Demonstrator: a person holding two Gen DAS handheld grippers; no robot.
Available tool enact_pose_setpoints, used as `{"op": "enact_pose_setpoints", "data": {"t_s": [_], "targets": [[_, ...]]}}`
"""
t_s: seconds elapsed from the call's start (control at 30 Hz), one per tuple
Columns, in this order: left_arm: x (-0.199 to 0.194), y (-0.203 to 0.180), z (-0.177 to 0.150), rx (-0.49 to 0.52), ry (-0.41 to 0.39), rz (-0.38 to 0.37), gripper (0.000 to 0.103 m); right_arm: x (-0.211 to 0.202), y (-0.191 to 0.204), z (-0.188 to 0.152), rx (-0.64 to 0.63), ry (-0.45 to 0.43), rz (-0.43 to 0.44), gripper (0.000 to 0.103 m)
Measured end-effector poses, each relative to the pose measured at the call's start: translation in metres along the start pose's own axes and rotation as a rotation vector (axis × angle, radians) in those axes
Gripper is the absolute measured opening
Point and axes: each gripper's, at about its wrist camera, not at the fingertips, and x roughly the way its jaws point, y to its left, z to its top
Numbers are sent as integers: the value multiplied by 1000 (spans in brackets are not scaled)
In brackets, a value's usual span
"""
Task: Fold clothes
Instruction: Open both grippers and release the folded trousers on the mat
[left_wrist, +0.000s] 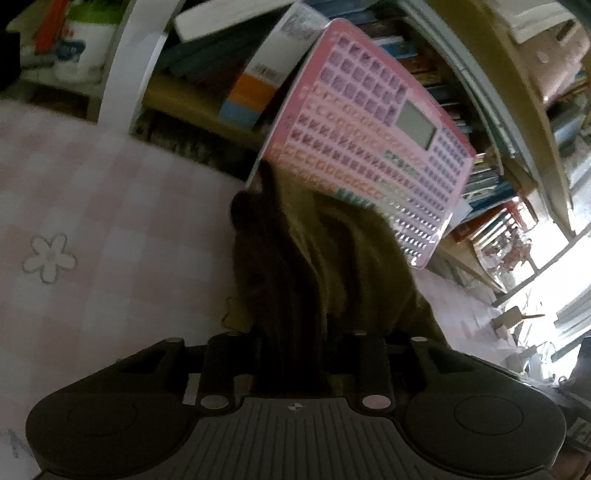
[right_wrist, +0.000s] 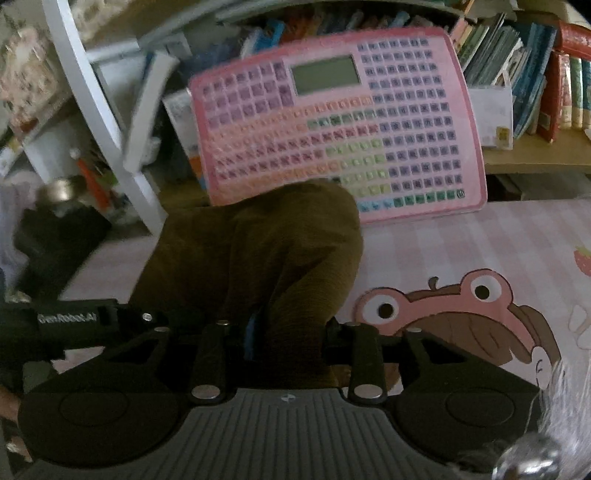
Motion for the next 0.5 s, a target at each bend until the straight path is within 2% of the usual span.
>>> {"op": "enact_pose_setpoints", "data": {"t_s": [0.17, 0.23, 0.4, 0.5], "targets": [[-2, -2, -1, 16, -20, 10, 37, 4, -10, -3, 16, -19, -3, 51], [-5, -5, -1, 24, -25, 25, 40, 1, -10, -3, 20, -23, -10, 63], [-27, -21, -4, 68, -80, 43, 60, -26, -3, 2, 36, -80, 28, 87], [-48, -33, -15, 121, -147, 60, 71, -43, 4, 1, 16, -95, 13, 95]]}}
